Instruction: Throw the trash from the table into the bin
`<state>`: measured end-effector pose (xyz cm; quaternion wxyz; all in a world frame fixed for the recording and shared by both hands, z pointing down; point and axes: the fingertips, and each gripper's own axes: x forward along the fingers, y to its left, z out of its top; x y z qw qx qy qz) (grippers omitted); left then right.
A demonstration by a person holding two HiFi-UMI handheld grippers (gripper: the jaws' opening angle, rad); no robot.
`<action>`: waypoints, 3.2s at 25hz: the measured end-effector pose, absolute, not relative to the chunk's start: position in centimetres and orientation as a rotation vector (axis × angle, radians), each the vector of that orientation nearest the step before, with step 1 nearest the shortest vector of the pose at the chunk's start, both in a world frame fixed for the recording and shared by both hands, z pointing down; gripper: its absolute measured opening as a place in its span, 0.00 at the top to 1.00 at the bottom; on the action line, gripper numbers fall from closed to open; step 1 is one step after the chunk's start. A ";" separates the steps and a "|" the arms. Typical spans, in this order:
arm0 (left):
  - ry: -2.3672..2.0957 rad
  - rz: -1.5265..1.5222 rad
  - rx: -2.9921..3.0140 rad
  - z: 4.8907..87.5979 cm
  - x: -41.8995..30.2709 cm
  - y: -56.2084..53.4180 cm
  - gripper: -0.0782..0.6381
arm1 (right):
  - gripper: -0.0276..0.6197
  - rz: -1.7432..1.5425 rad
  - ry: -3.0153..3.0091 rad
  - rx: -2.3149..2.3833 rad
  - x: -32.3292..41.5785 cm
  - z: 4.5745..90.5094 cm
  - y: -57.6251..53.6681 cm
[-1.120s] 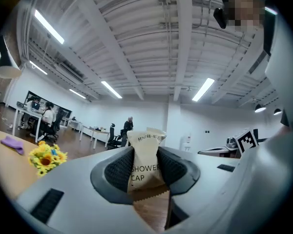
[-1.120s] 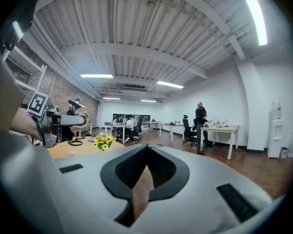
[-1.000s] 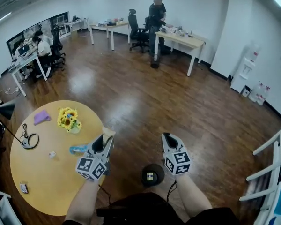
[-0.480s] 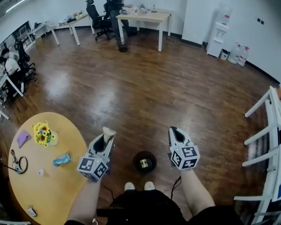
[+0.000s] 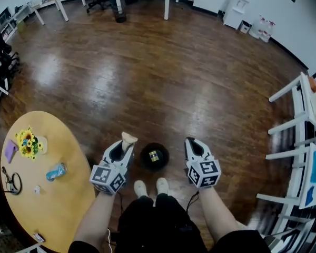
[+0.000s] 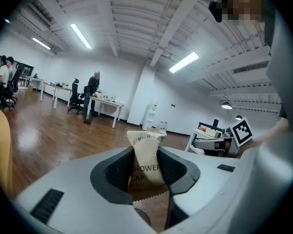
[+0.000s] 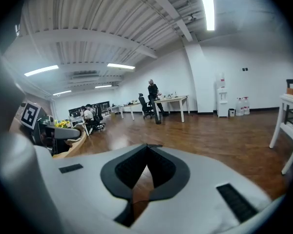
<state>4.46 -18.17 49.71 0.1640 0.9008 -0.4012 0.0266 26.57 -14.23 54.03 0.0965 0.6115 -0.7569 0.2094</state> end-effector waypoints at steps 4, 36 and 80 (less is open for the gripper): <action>-1.077 0.152 2.533 53.9 5.9 -17.9 0.70 | 0.96 0.685 -2.196 1.796 26.5 57.1 -13.2; -0.996 0.457 2.206 75.1 10.2 -14.9 0.55 | 0.96 1.037 -1.992 1.734 27.1 70.2 -6.8; -2.026 -0.351 2.270 37.0 -24.4 -6.8 0.88 | 0.96 0.332 -2.841 1.176 -3.5 41.4 -17.7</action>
